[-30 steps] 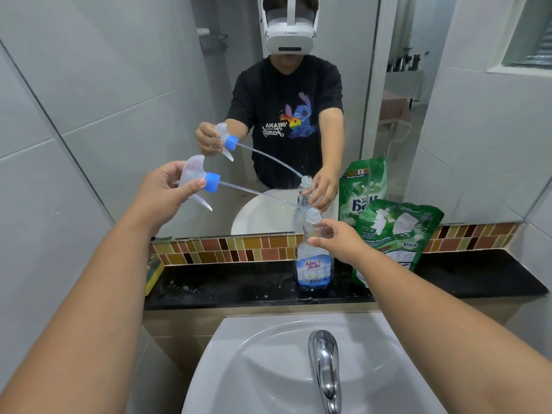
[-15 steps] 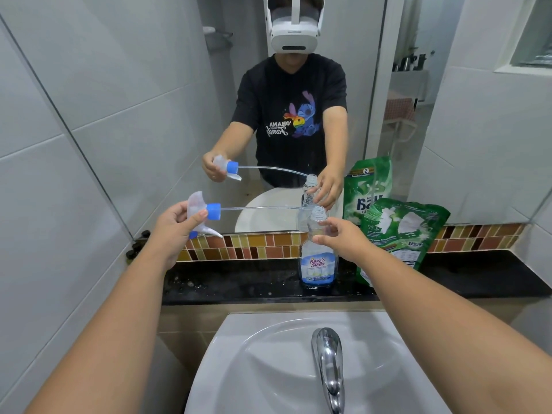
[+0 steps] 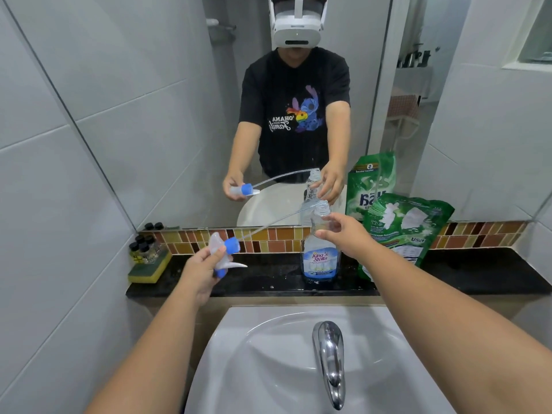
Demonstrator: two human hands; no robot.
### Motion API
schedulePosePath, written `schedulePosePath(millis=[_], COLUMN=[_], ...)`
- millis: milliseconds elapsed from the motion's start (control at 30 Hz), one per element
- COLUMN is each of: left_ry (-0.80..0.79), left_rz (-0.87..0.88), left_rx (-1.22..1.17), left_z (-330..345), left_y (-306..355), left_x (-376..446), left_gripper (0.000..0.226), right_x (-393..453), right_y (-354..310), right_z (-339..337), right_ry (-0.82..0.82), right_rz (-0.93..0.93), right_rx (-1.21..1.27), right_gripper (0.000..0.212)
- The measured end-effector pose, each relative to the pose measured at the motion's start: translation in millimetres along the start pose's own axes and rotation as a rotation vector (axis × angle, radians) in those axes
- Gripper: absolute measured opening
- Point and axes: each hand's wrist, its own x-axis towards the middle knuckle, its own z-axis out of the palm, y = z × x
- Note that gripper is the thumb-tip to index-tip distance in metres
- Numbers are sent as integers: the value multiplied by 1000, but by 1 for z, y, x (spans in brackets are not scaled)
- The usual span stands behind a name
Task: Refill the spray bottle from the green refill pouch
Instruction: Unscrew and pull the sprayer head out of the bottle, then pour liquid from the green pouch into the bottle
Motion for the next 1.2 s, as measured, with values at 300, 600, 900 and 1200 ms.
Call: schedulePosePath(millis=[300,600,900,1200], left_ry=[-3,-3,8,59], left_rz=[-217,-300,-377,-345], left_rx=[-476,-536,-332,252], left_z=[27,12,-11,23], left_y=[-48,-106,-163,-170], left_x=[-20,-51,-56,-38], left_gripper=[29,26,20,61], right_x=[-5,-22,-35,-85], right_y=[-1,0,-1,19], right_z=[0,-7,-40,-54], right_ry=[7,12,-7,482], right_rz=[0,-29,55,-205], right_rx=[19,-22,155,190], right_gripper=[58,60,53,34])
